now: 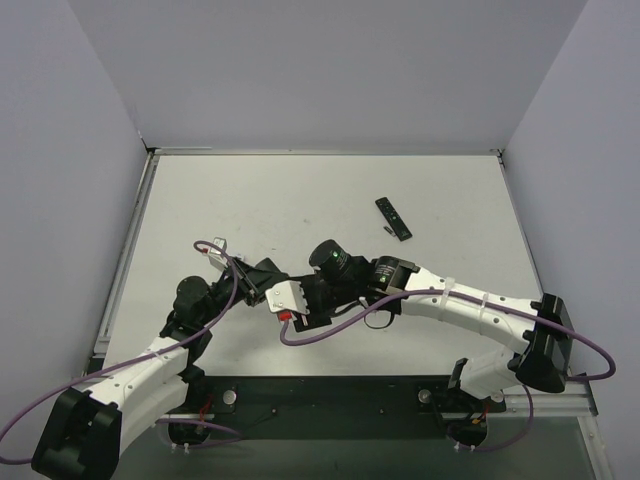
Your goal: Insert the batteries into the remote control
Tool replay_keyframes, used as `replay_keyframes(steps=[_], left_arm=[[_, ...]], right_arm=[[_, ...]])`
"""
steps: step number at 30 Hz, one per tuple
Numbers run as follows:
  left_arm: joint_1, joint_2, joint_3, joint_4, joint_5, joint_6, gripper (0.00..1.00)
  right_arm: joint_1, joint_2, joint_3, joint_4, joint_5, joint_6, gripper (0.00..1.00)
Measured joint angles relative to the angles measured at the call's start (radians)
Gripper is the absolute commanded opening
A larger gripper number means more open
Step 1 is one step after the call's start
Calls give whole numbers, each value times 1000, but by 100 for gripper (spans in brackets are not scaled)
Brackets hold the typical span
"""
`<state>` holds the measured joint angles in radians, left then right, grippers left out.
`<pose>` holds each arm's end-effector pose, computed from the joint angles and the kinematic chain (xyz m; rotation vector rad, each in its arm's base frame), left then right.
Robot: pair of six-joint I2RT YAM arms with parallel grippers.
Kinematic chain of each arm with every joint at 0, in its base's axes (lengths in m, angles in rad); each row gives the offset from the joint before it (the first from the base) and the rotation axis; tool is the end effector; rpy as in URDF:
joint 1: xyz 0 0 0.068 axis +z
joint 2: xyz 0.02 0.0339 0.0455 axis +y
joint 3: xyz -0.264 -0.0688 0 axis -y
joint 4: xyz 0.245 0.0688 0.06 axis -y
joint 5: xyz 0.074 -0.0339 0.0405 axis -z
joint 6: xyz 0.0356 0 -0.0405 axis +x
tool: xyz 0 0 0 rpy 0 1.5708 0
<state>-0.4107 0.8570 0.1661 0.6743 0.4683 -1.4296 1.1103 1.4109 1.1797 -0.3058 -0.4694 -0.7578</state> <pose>0.1586 -0.0866 0.2014 -0.5256 1.8347 -1.7225 0.1283 0.2948 0.3223 -1.8601 1.0202 0.7044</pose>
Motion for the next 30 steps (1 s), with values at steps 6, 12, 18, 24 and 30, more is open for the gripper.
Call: replay_keyframes(steps=[6, 12, 18, 24, 30], left_arm=[[0, -3, 0, -8, -1, -2, 0], [2, 2, -4, -6, -13, -20, 0], [10, 1, -5, -21, -27, -25, 0], [14, 0, -5, -48, -46, -25, 0], [15, 0, -5, -66, -65, -21, 0]], right_arm=[[-9, 6, -15, 30, -8, 0, 45], [-17, 12, -27, 53, -14, 0, 45], [-28, 27, -32, 75, -19, -3, 41], [-48, 49, -34, 96, -46, -3, 41], [-63, 77, -18, 99, -73, -3, 41]])
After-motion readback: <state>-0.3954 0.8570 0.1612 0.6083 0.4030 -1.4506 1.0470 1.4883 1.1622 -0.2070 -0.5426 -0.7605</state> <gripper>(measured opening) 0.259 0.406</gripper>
